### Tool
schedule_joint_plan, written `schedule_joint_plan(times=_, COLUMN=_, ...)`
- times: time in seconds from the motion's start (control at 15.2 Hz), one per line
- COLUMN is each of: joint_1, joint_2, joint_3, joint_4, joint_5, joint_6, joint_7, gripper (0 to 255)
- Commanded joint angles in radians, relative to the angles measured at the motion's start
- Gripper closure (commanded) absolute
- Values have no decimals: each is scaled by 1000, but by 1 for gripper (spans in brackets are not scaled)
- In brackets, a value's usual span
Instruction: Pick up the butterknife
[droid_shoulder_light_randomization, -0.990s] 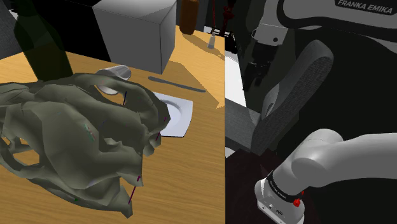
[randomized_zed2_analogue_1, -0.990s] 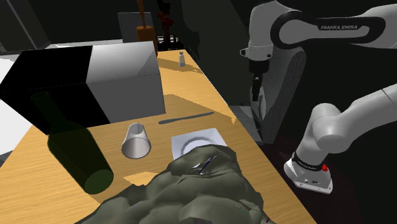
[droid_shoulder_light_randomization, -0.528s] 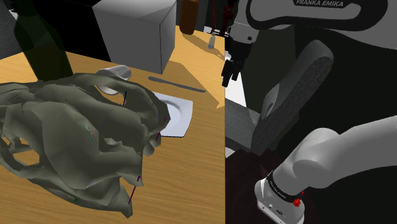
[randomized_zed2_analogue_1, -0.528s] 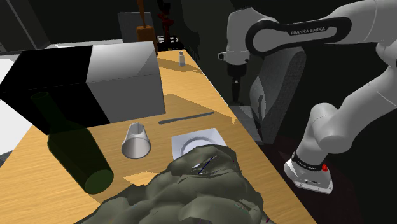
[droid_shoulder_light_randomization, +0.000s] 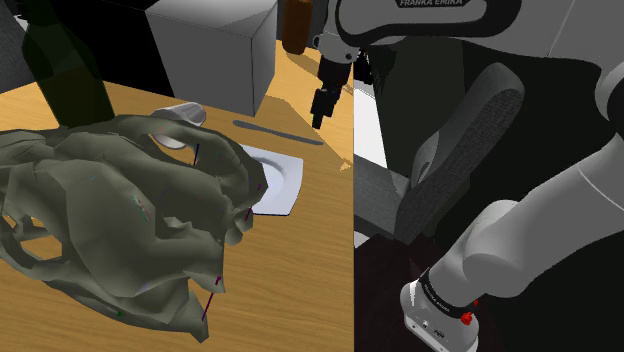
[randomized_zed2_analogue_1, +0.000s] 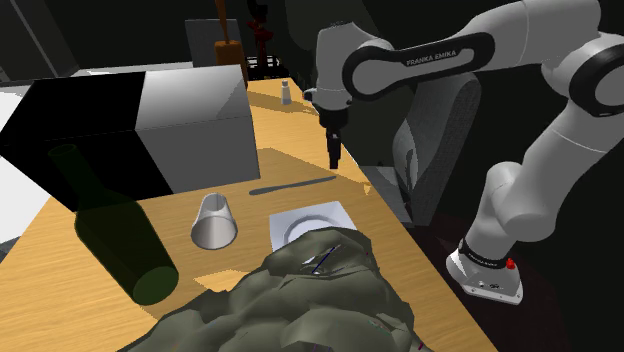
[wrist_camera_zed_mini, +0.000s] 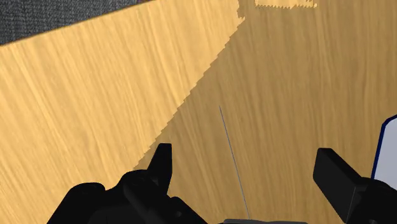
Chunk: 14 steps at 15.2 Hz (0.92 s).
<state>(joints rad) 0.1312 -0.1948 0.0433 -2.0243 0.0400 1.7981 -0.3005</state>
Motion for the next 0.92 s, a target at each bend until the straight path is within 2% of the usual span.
schedule_joint_plan(times=0.0, joint_1=14, joint_2=67, joint_3=12, joint_4=59, joint_5=-3, joint_6=23, joint_7=-28, gripper=0)
schedule_joint_plan(times=0.59, joint_1=68, joint_2=336, joint_3=65, joint_4=342, joint_5=-36, joint_6=72, joint_7=-135, gripper=0)
schedule_joint_plan(times=0.86, joint_1=68, joint_2=340, joint_3=65, joint_4=294, joint_5=-36, joint_6=125, joint_7=-135, gripper=0)
